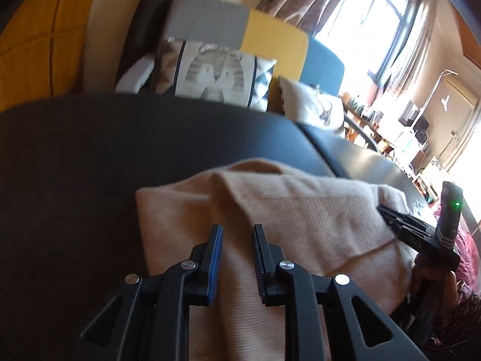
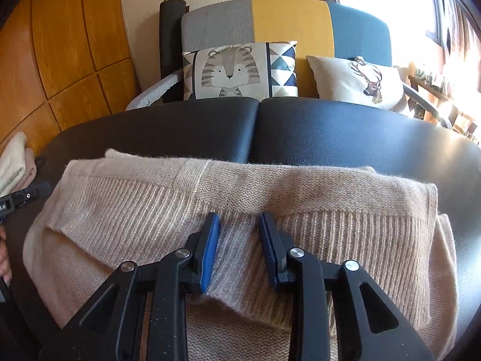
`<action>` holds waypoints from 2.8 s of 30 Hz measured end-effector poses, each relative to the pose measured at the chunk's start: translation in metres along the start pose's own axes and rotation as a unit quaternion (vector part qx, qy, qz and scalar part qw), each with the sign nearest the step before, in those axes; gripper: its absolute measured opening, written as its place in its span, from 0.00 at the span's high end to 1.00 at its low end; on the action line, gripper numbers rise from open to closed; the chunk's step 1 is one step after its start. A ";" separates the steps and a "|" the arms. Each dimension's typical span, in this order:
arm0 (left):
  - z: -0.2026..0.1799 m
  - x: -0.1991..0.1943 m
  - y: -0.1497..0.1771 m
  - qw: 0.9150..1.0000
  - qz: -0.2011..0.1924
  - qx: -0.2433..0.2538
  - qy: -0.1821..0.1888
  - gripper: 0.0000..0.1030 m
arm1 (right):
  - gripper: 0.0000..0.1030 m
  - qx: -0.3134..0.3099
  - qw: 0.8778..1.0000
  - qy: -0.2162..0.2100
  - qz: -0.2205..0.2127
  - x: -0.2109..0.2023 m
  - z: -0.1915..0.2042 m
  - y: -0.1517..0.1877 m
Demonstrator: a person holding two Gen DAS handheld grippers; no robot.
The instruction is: Fold clothes
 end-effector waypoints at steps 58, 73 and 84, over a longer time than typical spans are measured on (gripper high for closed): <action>-0.051 0.043 -0.029 0.992 -0.016 0.065 -0.106 0.84 | 0.70 0.019 0.999 -0.027 -0.020 0.000 -0.010 0.003; -0.093 0.000 0.030 0.991 -0.041 0.104 -0.076 0.84 | 0.70 0.022 0.999 -0.031 -0.019 -0.001 -0.011 0.002; 0.020 -0.071 0.043 0.990 -0.058 -0.131 0.017 0.83 | 0.69 0.061 0.997 -0.045 -0.030 -0.028 -0.011 -0.007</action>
Point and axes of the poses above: each gripper's, at about its wrist camera, not at the fingertips, and x roughly the way its jaws point, z to its left, y to its underside, the point moved 1 cm from there along x, roughly the way its jaws point, and after that the axes turned 13 degrees about -x, right-handed, at the moved point
